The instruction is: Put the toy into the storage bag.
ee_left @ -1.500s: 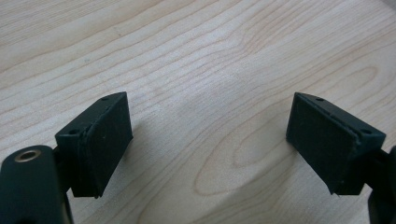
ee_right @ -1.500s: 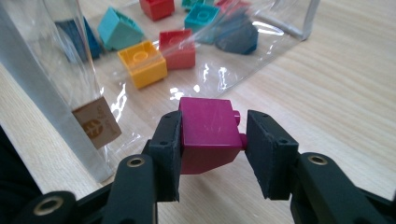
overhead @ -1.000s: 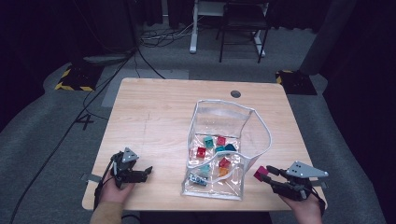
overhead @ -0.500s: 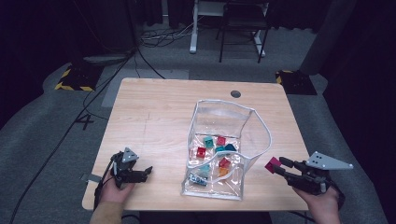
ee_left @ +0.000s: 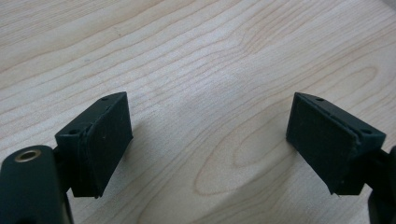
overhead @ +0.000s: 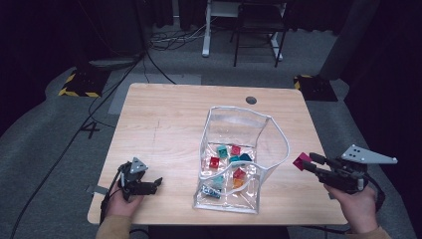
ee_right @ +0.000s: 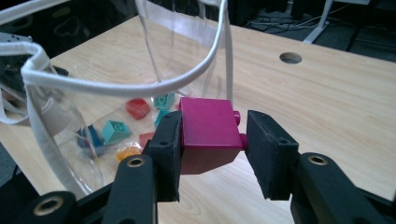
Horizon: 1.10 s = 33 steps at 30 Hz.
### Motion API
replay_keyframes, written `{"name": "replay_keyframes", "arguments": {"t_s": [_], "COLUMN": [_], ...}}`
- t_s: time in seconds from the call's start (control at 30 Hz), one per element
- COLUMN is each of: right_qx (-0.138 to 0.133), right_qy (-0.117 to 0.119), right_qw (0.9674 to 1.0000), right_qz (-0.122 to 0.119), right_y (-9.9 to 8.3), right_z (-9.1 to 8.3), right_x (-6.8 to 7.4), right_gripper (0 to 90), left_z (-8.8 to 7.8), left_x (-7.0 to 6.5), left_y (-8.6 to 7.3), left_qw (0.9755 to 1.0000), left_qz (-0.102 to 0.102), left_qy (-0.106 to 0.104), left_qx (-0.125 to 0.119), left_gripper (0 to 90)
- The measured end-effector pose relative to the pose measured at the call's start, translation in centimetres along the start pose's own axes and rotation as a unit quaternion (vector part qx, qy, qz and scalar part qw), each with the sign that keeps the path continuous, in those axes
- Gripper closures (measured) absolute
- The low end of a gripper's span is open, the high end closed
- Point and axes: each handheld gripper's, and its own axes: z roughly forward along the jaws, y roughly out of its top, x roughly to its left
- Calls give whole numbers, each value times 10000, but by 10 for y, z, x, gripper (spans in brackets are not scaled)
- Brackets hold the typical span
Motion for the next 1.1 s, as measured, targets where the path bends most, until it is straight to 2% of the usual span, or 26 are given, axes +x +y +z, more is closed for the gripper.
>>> {"name": "replay_keyframes", "arguments": {"t_s": [0.37,0.7,1.1], "right_qx": [-163,-292,-349], "right_qy": [-32,-13,252], "right_qw": [9998,9994,9986], "right_qz": [-58,-165,-316], "right_y": [22,43,75], "right_z": [-4,-4,17], "right_x": [-7,-6,1], "right_gripper": [571,571,571], "left_z": [0,0,0], "left_x": [0,0,-1], "left_y": [0,0,-1], "left_qw": [10000,10000,10000], "left_qz": [-5,-13,-39], "left_qy": [0,-4,22], "left_qx": [-3,-2,-5], "left_gripper": [145,145,146]}}
